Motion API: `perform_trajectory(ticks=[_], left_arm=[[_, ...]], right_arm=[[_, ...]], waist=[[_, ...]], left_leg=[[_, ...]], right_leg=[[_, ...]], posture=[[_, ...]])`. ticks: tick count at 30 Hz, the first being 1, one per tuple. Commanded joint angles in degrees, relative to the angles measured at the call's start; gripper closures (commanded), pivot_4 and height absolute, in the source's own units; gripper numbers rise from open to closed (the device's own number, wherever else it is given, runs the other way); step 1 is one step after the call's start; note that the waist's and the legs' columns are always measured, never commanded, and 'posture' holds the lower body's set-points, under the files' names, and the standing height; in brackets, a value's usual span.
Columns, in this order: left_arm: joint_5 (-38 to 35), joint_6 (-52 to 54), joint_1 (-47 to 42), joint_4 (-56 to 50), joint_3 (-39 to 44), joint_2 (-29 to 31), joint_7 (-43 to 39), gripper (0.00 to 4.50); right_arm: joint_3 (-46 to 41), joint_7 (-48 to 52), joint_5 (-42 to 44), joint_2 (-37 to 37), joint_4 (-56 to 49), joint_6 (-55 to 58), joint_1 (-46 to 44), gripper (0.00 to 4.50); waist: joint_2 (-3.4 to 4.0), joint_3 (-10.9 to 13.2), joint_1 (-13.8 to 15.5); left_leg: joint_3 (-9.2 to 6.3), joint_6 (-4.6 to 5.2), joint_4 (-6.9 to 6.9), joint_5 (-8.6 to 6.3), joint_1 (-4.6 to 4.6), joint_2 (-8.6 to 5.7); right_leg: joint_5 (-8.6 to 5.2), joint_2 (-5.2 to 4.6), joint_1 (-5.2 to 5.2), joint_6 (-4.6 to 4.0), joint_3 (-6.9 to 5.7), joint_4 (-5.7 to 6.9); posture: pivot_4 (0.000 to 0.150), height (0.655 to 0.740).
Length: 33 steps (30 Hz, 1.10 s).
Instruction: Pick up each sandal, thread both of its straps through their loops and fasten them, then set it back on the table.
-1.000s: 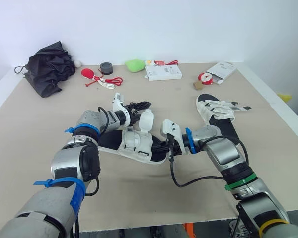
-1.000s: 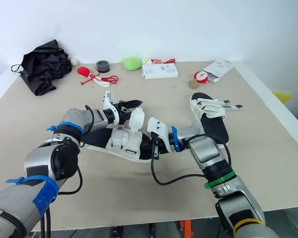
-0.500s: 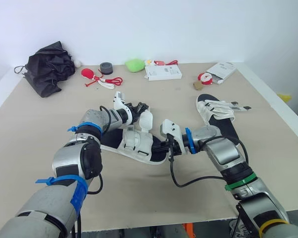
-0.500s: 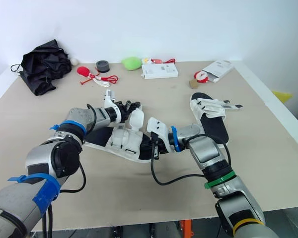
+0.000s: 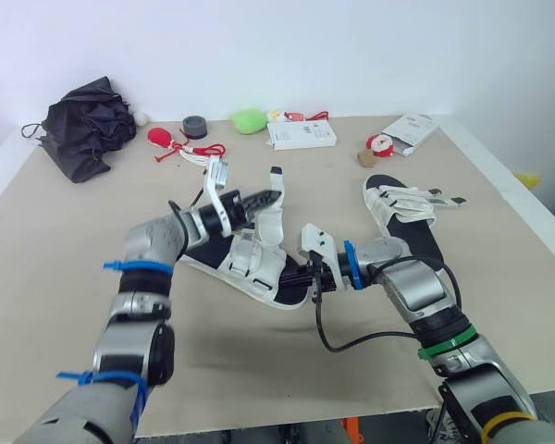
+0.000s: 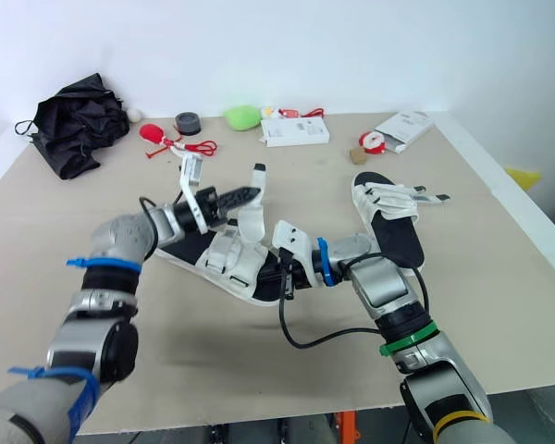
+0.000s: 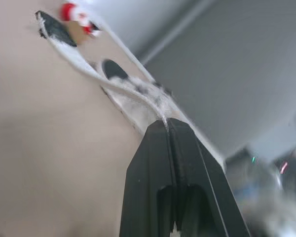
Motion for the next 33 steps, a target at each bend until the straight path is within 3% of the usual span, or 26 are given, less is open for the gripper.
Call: perform_trajectory(ticks=[1, 5, 10, 19, 26, 33], left_arm=[[1.1, -7.7, 3.8, -11.2, -3.4, 2.1, -6.0, 4.46], [3.8, -16.1, 7.1, -14.5, -5.6, 3.7, -9.4, 4.46], [10.0, -37.3, 9.6, -17.4, -7.3, 5.2, -14.9, 4.46], [16.6, -71.6, 14.5, -11.1, -9.7, 10.4, -27.1, 4.46], [16.7, -84.0, 14.5, -7.2, -11.3, 11.8, -29.9, 4.46], [15.6, -86.6, 15.2, -6.1, -14.1, 14.7, -33.1, 4.46]], right_arm=[[2.8, 0.7, -0.6, -0.2, 1.2, 1.6, 2.1, 4.50], [2.8, 0.9, -0.5, -0.5, 1.0, 1.6, 2.4, 4.50], [3.1, 1.3, -0.5, -0.6, 0.6, 1.7, 2.6, 4.50], [3.6, 1.7, -0.6, -0.4, 1.2, 1.1, 2.2, 4.50], [3.9, 1.9, -0.6, -0.2, 1.3, 0.8, 2.2, 4.50], [4.0, 2.0, -0.8, -0.2, 1.5, 0.6, 2.0, 4.50]], waist=[[0.00, 0.0, 0.2], [0.01, 0.0, 0.4], [0.01, 0.0, 0.4], [0.02, 0.0, 0.3], [0.02, 0.0, 0.3], [0.03, 0.0, 0.3]], left_leg=[[-0.01, 0.01, 0.00, -0.01, 0.00, 0.00], [-0.02, 0.10, 0.06, -0.02, 0.00, 0.00], [0.02, 0.24, 0.06, -0.11, 0.00, 0.01], [0.14, 0.35, 0.06, -0.25, -0.01, 0.14], [0.21, 0.38, 0.07, -0.27, 0.00, 0.22], [0.29, 0.39, 0.07, -0.31, 0.00, 0.30]], right_leg=[[-0.01, 0.00, 0.00, -0.03, -0.02, 0.01], [-0.01, -0.01, 0.03, -0.04, -0.05, 0.00], [-0.05, 0.03, 0.02, -0.08, 0.00, -0.02], [-0.11, 0.13, -0.01, -0.17, 0.06, -0.07], [-0.12, 0.21, -0.02, -0.14, 0.08, -0.07], [-0.15, 0.30, -0.06, -0.13, 0.13, -0.08]], posture=[[0.150, 0.7400], [0.150, 0.7400], [0.150, 0.7400], [0.150, 0.7400], [0.150, 0.7400], [0.150, 0.7400]])
